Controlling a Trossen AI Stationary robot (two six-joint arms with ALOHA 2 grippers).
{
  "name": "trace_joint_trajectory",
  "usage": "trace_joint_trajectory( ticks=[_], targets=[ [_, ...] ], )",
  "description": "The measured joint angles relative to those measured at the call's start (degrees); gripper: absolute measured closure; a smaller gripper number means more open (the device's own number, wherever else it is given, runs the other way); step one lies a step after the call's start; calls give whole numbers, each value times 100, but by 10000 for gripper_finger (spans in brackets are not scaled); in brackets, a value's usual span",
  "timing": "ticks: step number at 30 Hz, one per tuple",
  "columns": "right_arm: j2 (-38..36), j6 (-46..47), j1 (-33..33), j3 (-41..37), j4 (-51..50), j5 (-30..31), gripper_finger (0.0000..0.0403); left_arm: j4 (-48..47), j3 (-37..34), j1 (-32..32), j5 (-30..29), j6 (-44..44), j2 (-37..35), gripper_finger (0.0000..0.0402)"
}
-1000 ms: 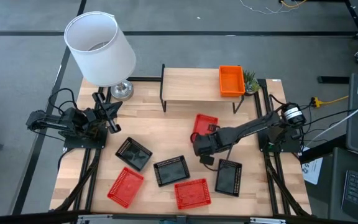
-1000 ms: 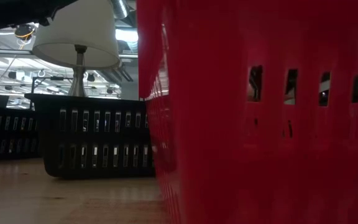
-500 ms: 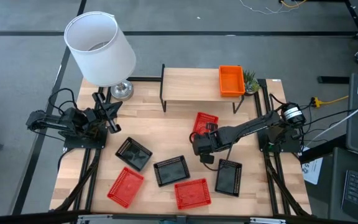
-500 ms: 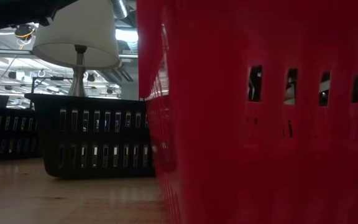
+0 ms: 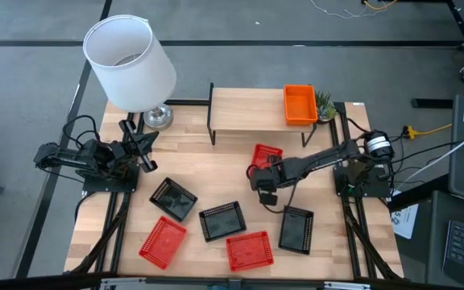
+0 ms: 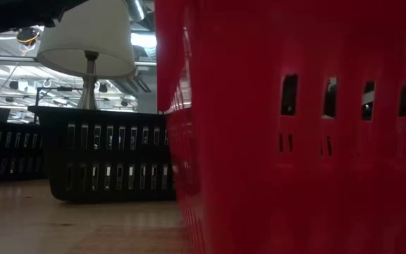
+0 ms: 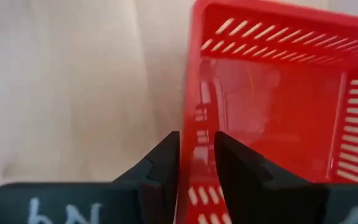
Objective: Stack baskets on shelf by color
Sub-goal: Put the top red bin on the shelf
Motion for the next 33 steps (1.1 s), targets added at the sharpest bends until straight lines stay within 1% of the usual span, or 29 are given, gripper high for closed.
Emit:
trace_joint_trajectory(
  ticks=[3, 6, 7, 12, 14, 16, 17, 19, 21, 23, 25, 26, 28, 30, 33],
  targets=[
    [2, -115, -97, -22, 137, 78, 325, 77, 0, -1, 0, 89, 2, 401],
    [2, -354, -178, 36, 167, 138, 381, 111, 0, -1, 0, 211, 1, 401],
    [2, -486, -206, 80, 172, 147, 391, 148, 0, 1, 2, 271, 2, 401],
    [-72, -1152, -356, 507, 30, 192, 398, 219, 0, -1, 2, 361, 0, 401],
    [-205, -1465, -379, 809, -277, 191, 399, 243, 0, 0, 2, 326, 0, 401],
    [-379, -1803, -396, 1135, -733, 102, 399, 394, 0, 1, 4, 503, 2, 401],
    [-473, -1913, -400, 1298, -888, -42, 399, 522, 0, -1, 6, 575, 2, 401],
    [-726, -2044, -440, 1547, -957, -658, 400, 660, 0, 1, 3, 590, 0, 401],
    [-1012, -1853, -482, 1747, -859, -1284, 400, 608, 0, 1, 2, 588, 0, 401],
    [-1248, -1501, -483, 1900, -825, -1660, 401, 569, 0, 0, 3, 576, 0, 401],
    [-1432, -1274, -454, 2022, -855, -1793, 401, 501, 0, 1, 2, 561, 1, 401],
    [-1512, -1247, -422, 2091, -865, -1742, 401, 501, 0, 0, 3, 556, 2, 401],
    [-1673, -1381, -375, 2220, -1020, -1360, 401, 527, 0, 1, 2, 555, 0, 401],
    [-1796, -1735, -378, 2307, -1195, -837, 401, 512, 0, 1, 2, 555, 2, 401],
    [-1913, -2318, -598, 2326, -1392, 85, 401, 521, 0, -1, 3, 555, 1, 401]
  ],
)
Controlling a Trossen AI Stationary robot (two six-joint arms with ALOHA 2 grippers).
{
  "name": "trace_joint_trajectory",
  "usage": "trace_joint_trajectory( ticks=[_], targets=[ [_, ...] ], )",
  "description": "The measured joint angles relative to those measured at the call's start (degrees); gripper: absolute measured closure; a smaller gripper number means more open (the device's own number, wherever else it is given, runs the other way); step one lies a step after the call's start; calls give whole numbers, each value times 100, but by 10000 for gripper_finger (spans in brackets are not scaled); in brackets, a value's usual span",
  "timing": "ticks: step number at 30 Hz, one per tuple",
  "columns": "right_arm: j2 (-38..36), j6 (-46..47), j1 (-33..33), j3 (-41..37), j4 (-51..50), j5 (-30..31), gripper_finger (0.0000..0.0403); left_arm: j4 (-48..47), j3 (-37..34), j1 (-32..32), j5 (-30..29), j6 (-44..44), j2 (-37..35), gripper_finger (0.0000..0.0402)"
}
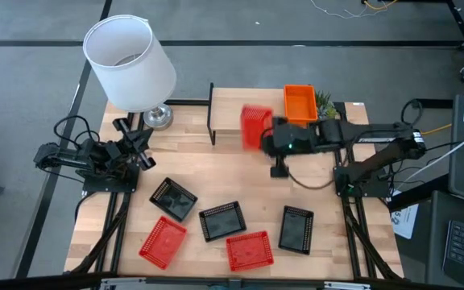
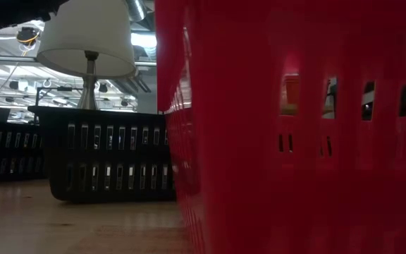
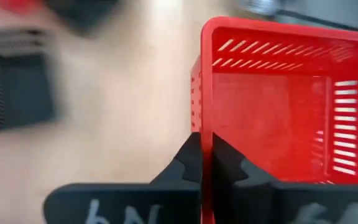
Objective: Stack baskets on shelf by color
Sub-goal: Put the top red bin on the shelf
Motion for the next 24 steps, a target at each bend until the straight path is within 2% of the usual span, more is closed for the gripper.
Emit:
trace_joint_trajectory(
  ticks=[3, 10, 12, 15, 20, 24],
  targets=[
    [-32, -398, -442, 7, -96, 457, 402, 0, 0, 0, 1, 2, 0, 401],
    [240, -1114, -1766, 7, 74, -431, 402, 33, 0, 2, 1, 4, -1, 401],
    [380, -1241, -2013, 7, 110, -511, 402, 35, 0, 1, 0, 4, 0, 401],
    [579, -1449, -2213, 7, 376, -696, 403, 37, 0, 0, -1, 4, 0, 401],
    [790, -1571, -2362, 7, 237, -1020, 403, 37, 0, 2, 0, 5, -1, 401],
    [1072, -1843, -2351, 7, 1114, -1648, 403, 37, 0, 1, -1, 9, -1, 401]
  ],
)
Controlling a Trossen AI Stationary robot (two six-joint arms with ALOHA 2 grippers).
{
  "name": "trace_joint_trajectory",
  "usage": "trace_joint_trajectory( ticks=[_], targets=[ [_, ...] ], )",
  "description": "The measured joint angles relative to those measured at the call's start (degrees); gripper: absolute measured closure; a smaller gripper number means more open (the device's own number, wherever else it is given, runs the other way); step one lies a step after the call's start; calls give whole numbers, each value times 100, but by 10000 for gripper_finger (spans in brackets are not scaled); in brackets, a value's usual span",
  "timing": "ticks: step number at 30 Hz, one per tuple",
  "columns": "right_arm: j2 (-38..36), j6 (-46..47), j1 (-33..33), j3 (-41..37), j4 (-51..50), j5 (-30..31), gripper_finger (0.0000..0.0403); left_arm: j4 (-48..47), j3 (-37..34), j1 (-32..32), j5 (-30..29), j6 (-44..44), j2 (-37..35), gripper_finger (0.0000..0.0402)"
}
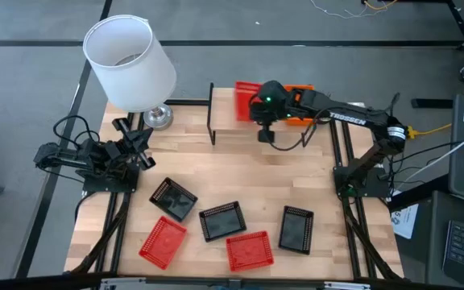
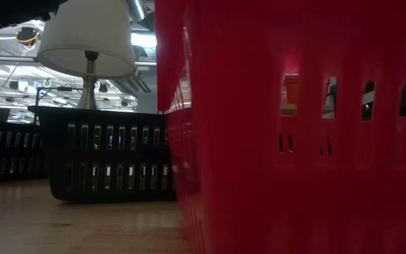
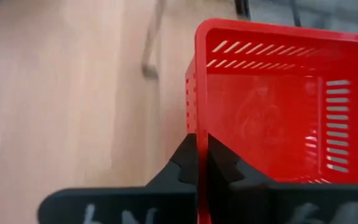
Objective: Stack baskets on shelf by color
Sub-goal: Put the top red bin on the shelf
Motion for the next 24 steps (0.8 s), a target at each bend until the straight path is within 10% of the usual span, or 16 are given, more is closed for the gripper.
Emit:
trace_joint_trajectory(
  ticks=[24],
  targets=[
    [1613, 480, 213, 1598, -266, 384, 398, 0, 0, 1, 2, 0, -1, 401]
  ],
)
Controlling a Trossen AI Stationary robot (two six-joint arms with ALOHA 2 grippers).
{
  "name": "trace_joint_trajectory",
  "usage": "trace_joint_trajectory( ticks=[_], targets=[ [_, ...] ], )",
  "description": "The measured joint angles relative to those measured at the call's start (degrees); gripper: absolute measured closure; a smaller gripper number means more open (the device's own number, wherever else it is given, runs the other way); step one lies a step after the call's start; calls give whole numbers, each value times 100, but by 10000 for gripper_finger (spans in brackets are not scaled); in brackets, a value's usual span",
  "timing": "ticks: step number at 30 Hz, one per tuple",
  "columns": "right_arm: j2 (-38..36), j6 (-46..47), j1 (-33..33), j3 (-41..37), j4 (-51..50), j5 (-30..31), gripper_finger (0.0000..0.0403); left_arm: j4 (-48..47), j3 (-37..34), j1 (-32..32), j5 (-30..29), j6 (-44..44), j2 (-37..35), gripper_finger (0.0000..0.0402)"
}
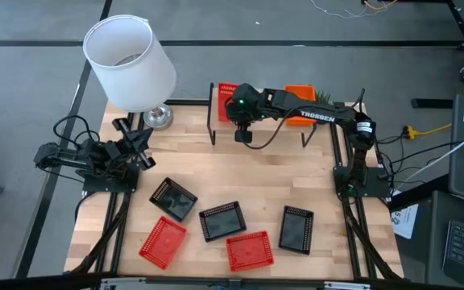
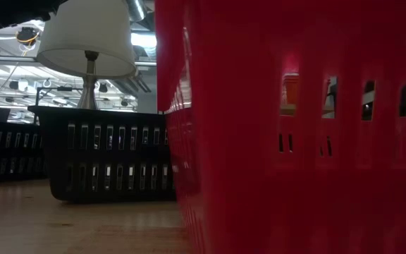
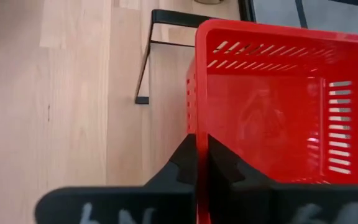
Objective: Stack baskets on shelf by color
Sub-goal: Put the top red bin on the shelf, then put the right black bin on the shelf
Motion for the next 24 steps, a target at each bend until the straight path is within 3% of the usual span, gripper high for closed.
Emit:
trace_joint_trajectory(
  ticks=[5, 15, 19, 24],
  targets=[
    [-2, 130, 30, -2, 31, -20, 384, 0, 0, -1, -2, 0, 0, 401],
    [-4, 287, 32, 48, 57, 53, 297, 0, 0, 0, -2, 0, 0, 401],
    [-4, 284, 140, 418, -28, -10, 279, 0, 0, 0, -2, 0, 0, 401],
    [-9, 469, 423, 1185, -869, -37, 275, -2, 0, -2, -2, 0, 0, 401]
  ],
)
